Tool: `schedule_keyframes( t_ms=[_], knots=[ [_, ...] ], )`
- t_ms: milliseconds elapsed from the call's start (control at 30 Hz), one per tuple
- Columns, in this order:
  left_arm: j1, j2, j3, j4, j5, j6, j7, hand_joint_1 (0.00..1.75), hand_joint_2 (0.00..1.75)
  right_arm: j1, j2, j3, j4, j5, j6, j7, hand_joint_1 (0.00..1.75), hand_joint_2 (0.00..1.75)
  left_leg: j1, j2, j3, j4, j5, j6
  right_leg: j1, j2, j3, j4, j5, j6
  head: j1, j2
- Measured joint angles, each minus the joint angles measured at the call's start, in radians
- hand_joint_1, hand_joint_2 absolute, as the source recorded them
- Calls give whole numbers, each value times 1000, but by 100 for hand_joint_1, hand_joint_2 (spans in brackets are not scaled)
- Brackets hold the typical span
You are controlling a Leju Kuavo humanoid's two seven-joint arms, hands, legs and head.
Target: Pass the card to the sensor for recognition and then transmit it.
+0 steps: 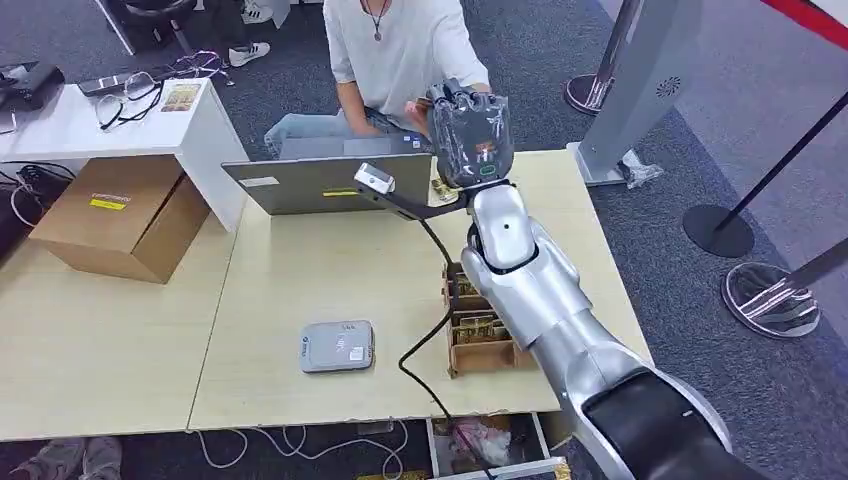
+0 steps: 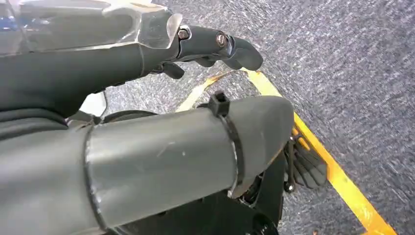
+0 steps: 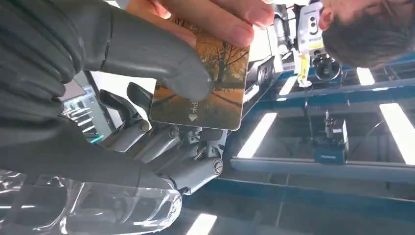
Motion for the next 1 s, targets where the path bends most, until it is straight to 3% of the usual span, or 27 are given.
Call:
schedule_keyframes(
  t_ms=[33, 67, 167, 200, 500, 533, 767, 1000],
  knots=[
    [-1, -1, 1, 0, 0, 3, 2, 0, 0, -2, 4, 0, 10, -6, 0, -3, 175, 175, 0, 0, 0, 0, 0, 0, 0, 0, 0, 0, 0, 0, 0, 0],
    [-1, -1, 2, 0, 0, 7, 4, 0, 0, -4, 9, 0, 19, -8, 0, -8, 112, 175, 0, 0, 0, 0, 0, 0, 0, 0, 0, 0, 0, 0, 0, 0],
    [-4, -4, 6, 0, 1, 20, 9, 0, 0, -10, 22, 0, 47, -5, 0, -7, 112, 175, 0, 0, 0, 0, 0, 0, 0, 0, 0, 0, 0, 0, 0, 0],
    [-5, -6, 7, 0, 1, 22, 9, 0, 0, -11, 26, 0, 53, -5, -1, -6, 2, 175, 0, 0, 0, 0, 0, 0, 0, 0, 0, 0, 0, 0, 0, 0],
    [-11, -10, 14, 0, 2, 29, 7, 0, 0, -19, 34, 0, 79, -55, -1, -16, 0, 175, 0, 0, 0, 0, 0, 0, 0, 0, 0, 0, 0, 0, 0, 0],
    [-11, -11, 15, 0, 2, 29, 7, 0, 0, -18, 34, -2, 79, -80, -1, -31, 0, 0, 0, 0, 0, 0, 0, 0, 0, 0, 0, 0, 0, 0, 0, 0],
    [-15, -15, 33, 0, 3, 26, -11, 0, 0, 30, 37, -40, 33, -369, 55, -163, 0, 0, 0, 0, 0, 0, 0, 0, 0, 0, 0, 0, 0, 0, 0, 0],
    [-15, -19, 60, 0, 10, 12, -21, 0, 0, 163, 18, -50, -201, -774, 316, -257, 0, 0, 0, 0, 0, 0, 0, 0, 0, 0, 0, 0, 0, 0, 0, 0]
  ],
)
